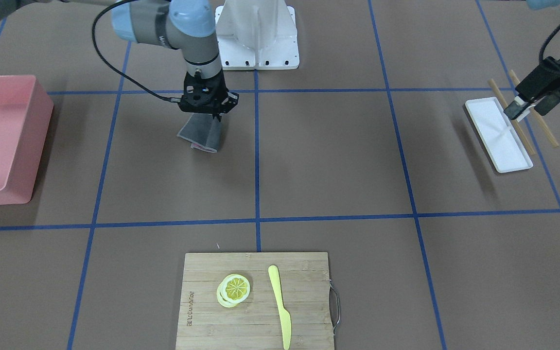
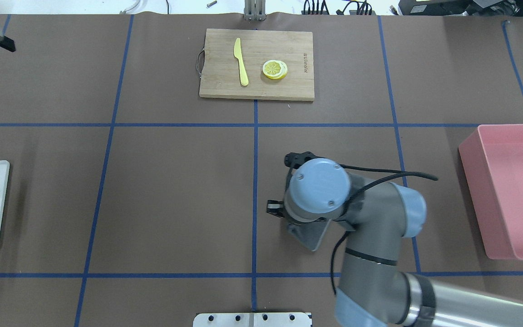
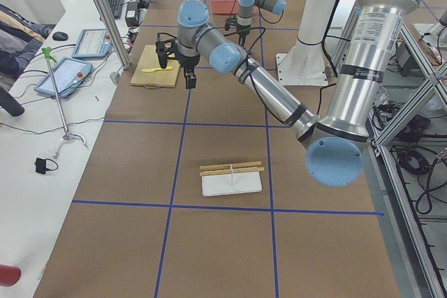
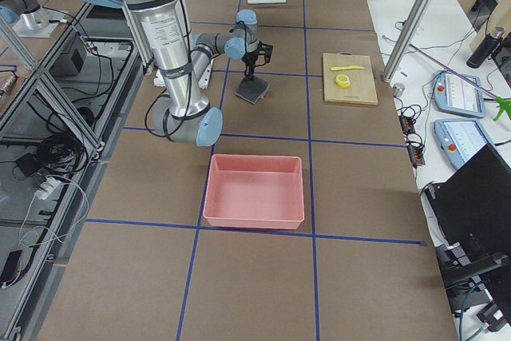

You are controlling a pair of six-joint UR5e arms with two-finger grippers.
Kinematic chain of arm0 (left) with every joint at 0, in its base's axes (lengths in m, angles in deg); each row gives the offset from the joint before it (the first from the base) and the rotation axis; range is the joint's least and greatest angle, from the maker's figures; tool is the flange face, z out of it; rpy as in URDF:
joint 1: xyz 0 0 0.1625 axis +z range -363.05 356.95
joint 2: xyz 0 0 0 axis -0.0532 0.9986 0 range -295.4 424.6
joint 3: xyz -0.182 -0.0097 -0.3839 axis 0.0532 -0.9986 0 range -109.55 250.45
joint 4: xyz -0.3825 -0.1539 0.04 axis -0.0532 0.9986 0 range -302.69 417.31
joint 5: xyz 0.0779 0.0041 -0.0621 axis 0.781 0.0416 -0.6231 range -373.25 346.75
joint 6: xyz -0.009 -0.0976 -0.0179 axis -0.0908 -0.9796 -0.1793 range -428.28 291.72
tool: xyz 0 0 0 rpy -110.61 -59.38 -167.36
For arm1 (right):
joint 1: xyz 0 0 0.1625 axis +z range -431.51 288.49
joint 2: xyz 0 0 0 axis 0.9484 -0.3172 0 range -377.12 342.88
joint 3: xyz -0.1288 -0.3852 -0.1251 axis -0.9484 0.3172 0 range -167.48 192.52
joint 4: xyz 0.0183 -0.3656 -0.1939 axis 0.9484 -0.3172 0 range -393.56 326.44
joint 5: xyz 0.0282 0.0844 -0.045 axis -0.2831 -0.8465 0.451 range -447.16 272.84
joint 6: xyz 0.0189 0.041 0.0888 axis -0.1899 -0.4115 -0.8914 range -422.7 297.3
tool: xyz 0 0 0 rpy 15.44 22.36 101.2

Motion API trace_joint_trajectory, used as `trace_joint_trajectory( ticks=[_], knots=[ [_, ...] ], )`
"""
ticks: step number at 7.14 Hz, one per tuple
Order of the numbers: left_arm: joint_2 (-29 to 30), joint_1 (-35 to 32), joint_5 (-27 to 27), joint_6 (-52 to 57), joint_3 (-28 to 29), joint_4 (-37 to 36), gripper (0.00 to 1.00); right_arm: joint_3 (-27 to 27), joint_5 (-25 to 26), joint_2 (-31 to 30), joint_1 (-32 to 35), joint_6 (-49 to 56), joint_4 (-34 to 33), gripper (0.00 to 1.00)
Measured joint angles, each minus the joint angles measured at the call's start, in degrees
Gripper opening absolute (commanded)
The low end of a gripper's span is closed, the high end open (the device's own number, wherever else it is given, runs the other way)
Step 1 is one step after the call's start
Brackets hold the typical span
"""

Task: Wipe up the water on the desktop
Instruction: 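Wipe the cloth across the table center with the right gripper, then carry the cloth with the right gripper toward the pink bin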

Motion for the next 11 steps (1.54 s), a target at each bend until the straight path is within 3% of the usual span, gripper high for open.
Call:
trace_joint_trajectory(
  ticks=[2,4,5,8,10,11],
  knots=[
    [-4.5,-2.9,0.2,11.4,0.9,0.0,0.98,-6.9,-4.2,-13.1,5.8,11.5,-1.1,0.0],
    [-6.1,-5.4,0.4,18.8,2.7,0.0,0.98,-8.5,-4.9,-18.4,8.2,18.8,-1.5,0.0],
    [-6.9,-6.4,0.4,21.8,3.2,0.0,0.98,-7.2,-4.8,-15.2,7.2,18.5,-2.9,0.0],
    [-7.7,-9.8,0.6,30.1,5.3,-0.6,0.98,2.6,-4.4,5.2,0.3,5.6,-6.7,0.0],
    [-7.9,-11.4,0.6,33.2,5.3,-2.2,0.98,10.9,-4.2,13.9,-1.6,0.0,-1.5,0.0],
    [-8.1,-11.8,0.7,33.6,5.3,-2.6,0.98,11.8,-4.9,13.7,-1.1,-0.9,0.8,0.0]
  ],
)
